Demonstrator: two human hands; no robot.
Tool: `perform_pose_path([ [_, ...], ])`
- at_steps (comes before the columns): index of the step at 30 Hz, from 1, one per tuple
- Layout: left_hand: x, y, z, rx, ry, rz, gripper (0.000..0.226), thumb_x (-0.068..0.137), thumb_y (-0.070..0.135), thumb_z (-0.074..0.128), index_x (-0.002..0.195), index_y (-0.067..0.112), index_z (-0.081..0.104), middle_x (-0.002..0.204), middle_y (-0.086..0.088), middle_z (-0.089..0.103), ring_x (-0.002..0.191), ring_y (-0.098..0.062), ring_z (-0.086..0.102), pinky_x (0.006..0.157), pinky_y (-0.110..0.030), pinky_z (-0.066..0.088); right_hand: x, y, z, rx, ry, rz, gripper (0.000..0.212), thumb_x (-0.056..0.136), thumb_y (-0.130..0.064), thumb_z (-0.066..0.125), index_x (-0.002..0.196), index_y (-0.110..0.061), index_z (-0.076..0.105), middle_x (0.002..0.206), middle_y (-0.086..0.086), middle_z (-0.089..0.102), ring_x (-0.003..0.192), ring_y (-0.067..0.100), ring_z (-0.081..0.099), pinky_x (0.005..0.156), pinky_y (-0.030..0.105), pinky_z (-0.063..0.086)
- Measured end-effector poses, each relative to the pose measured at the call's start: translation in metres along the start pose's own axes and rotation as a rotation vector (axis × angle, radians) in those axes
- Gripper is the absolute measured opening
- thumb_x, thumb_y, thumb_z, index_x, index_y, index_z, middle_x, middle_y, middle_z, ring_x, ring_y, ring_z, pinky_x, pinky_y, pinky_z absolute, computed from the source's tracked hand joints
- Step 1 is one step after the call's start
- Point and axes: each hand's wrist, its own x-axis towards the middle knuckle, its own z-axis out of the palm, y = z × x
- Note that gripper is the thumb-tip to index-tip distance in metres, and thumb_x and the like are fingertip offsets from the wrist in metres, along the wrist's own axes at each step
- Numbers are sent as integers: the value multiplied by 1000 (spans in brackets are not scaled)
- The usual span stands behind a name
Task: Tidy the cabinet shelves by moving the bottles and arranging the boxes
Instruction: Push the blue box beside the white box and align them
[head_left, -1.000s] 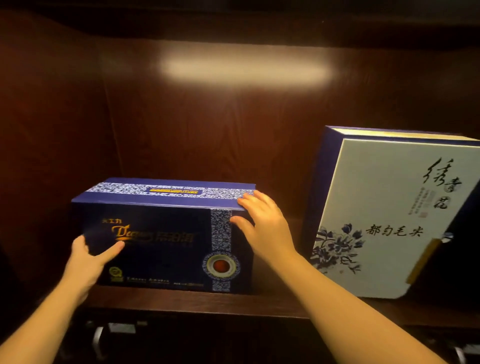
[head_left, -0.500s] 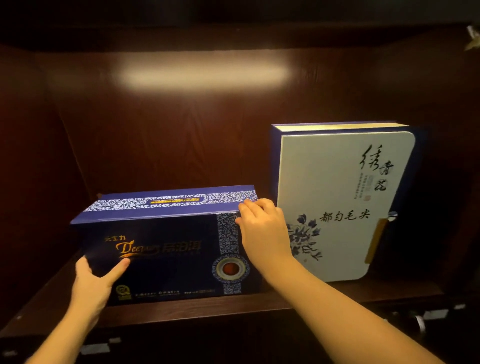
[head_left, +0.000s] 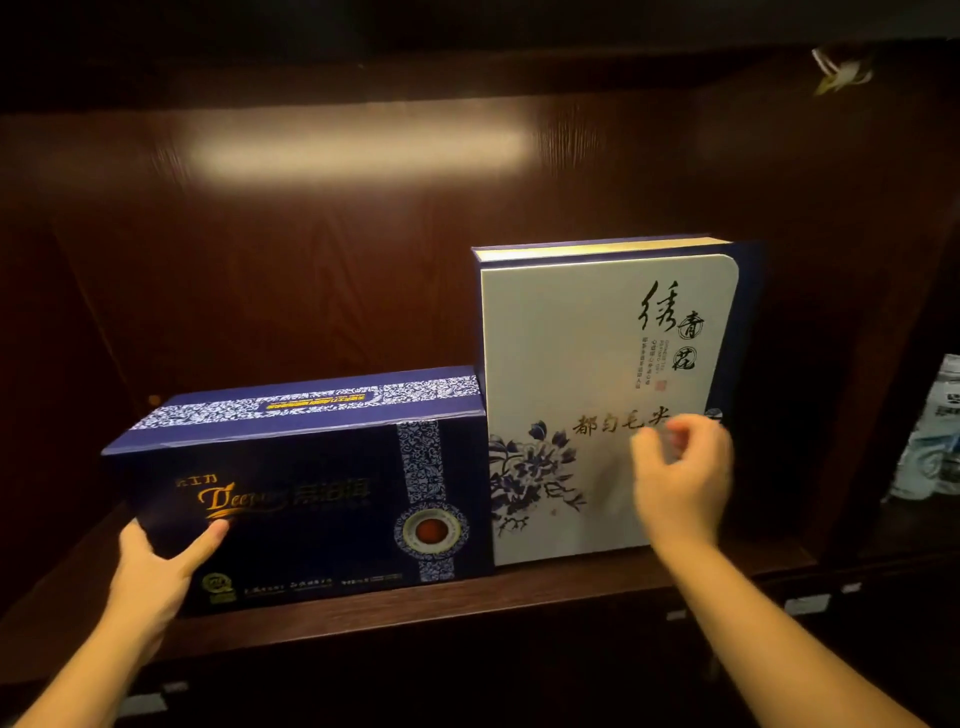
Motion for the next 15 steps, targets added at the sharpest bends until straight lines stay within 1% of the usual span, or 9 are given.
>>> perform_pose_path([
  [1, -3, 4, 2, 2, 7, 0, 72, 70, 35, 81, 128, 24, 38, 129, -9, 57, 114, -32, 56, 97, -54, 44, 10, 14, -7, -16, 45, 135, 31, 77, -29, 62, 100, -9, 57, 101, 13, 55, 92, 28, 53, 79, 47, 48],
  [2, -4, 5, 3, 1, 10, -3, 73, 71, 33, 81, 129, 23, 38, 130, -10, 56, 115, -33, 55, 97, -54, 44, 17, 26, -13, -40, 46, 241, 46, 78, -36, 64, 114, -8, 55, 116, 16, 53, 103, 30, 54, 87, 50, 48],
  [4, -5, 5, 3, -4, 22, -18, 72, 72, 32, 80, 129, 21, 38, 130, -10, 55, 115, -34, 55, 97, -55, 44, 26, 39, -22, -62, -60, 366, 67, 83, -46, 64, 139, -16, 42, 140, 12, 46, 125, 30, 48, 101, 51, 43],
  [5, -3, 3, 2, 3, 27, -14, 72, 72, 34, 80, 128, 22, 38, 130, -10, 56, 114, -34, 55, 97, -56, 44, 28, 43, -24, -31, -130, 402, 70, 86, -48, 63, 145, -20, 37, 144, 8, 45, 129, 28, 46, 103, 48, 42],
  [6, -1, 2, 2, 18, 26, -7, 72, 70, 37, 80, 127, 23, 38, 130, -10, 56, 114, -34, 55, 96, -56, 45, 29, 44, -24, 23, -199, 420, 67, 87, -47, 62, 146, -23, 37, 140, 5, 50, 126, 25, 48, 100, 43, 42],
  [7, -2, 2, 3, 25, 24, -7, 74, 69, 39, 81, 127, 24, 38, 130, -10, 56, 114, -34, 55, 95, -57, 45, 28, 45, -24, 64, -251, 420, 61, 89, -45, 62, 143, -25, 42, 130, 0, 56, 120, 22, 52, 94, 37, 41],
  [9, -5, 5, 3, 53, 17, -2, 74, 72, 36, 80, 130, 20, 37, 133, -12, 53, 116, -35, 54, 96, -56, 44, 28, 47, -24, 60, -277, 399, 54, 89, -42, 63, 139, -27, 47, 116, -7, 59, 116, 21, 55, 88, 32, 39],
  [11, -10, 12, 5, 86, 42, 0, 72, 76, 30, 78, 132, 13, 36, 135, -16, 50, 118, -39, 52, 96, -54, 43, 28, 47, -24, 8, -292, 383, 58, 89, -41, 64, 141, -25, 45, 116, -6, 58, 117, 23, 54, 87, 33, 39],
  [15, -28, 30, 14, 181, 106, -70, 66, 79, 28, 75, 128, -1, 42, 132, -26, 51, 117, -44, 51, 91, -47, 41, 33, 49, -21, -94, -335, 379, 71, 88, -50, 60, 148, -21, 34, 137, 6, 56, 123, 34, 53, 92, 41, 44],
])
